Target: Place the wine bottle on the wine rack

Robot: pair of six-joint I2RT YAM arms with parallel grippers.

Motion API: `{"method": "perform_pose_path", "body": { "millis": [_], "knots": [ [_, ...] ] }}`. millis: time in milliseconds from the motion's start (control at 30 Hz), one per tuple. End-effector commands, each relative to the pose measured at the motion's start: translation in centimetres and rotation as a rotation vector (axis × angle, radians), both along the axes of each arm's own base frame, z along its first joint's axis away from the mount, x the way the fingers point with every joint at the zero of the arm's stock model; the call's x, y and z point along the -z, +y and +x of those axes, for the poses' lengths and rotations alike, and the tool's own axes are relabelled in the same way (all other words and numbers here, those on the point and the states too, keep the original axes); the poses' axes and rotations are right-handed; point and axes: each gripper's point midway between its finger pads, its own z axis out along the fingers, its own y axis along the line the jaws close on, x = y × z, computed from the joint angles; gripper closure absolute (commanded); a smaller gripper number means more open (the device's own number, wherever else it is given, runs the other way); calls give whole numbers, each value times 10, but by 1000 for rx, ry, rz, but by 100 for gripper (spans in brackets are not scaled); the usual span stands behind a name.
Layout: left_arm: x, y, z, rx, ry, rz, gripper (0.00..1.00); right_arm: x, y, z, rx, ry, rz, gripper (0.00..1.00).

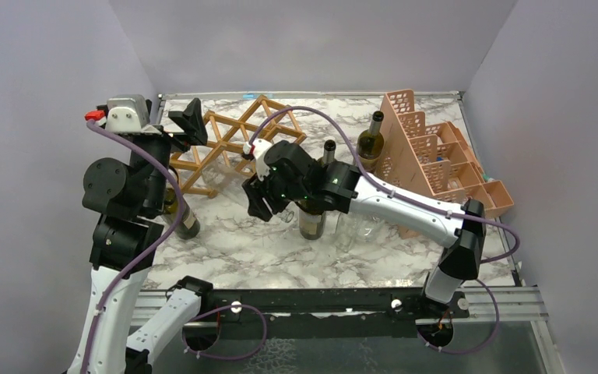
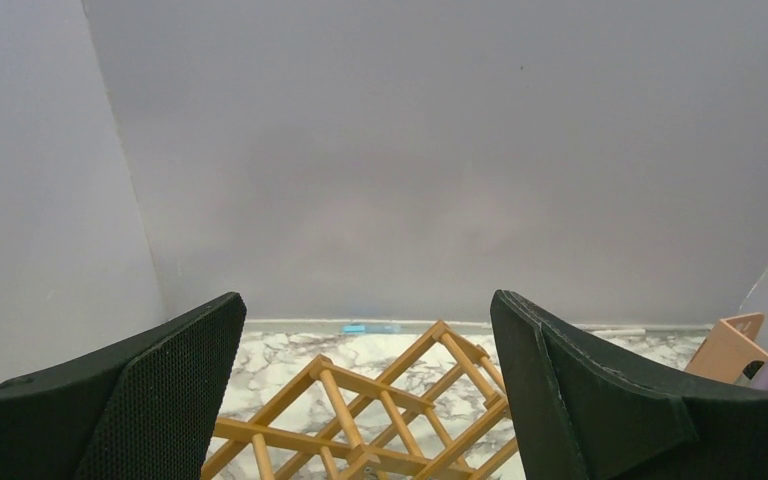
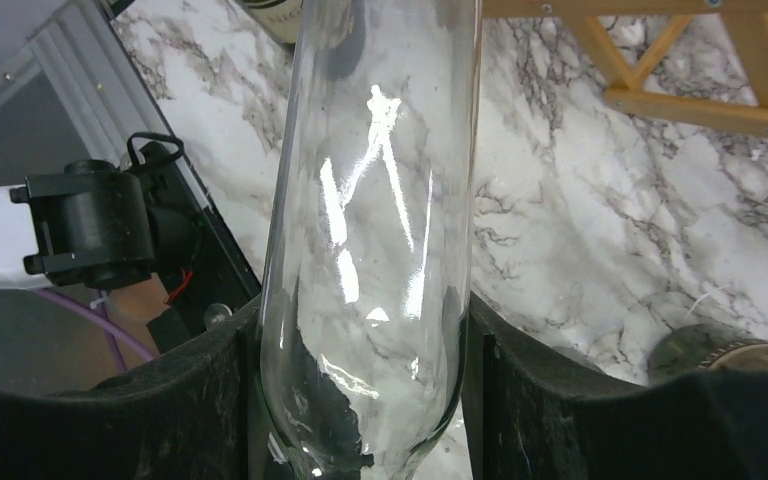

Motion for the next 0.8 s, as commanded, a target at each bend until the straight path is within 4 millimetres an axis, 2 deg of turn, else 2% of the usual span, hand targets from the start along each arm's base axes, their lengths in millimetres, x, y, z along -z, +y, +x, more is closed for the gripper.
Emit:
{"method": "perform_pose_path", "body": {
  "millis": [0, 100, 367, 633, 767],
  "knots": [
    [-6, 4, -3, -11, 11, -40, 1, 6, 25, -9, 1, 5, 34, 99],
    [-4, 3, 0, -15, 26, -37, 1, 18, 34, -9, 17, 6, 15, 99],
    [4, 0, 6, -11, 75, -22, 1, 45, 31, 21, 221, -16, -38, 99],
    [12, -5, 12, 11, 106, -10, 1, 44, 30, 42, 342, -69, -7, 99],
    [13, -9, 14, 25, 117, -6, 1, 48, 36, 51, 377, -88, -1, 99]
  ]
}}
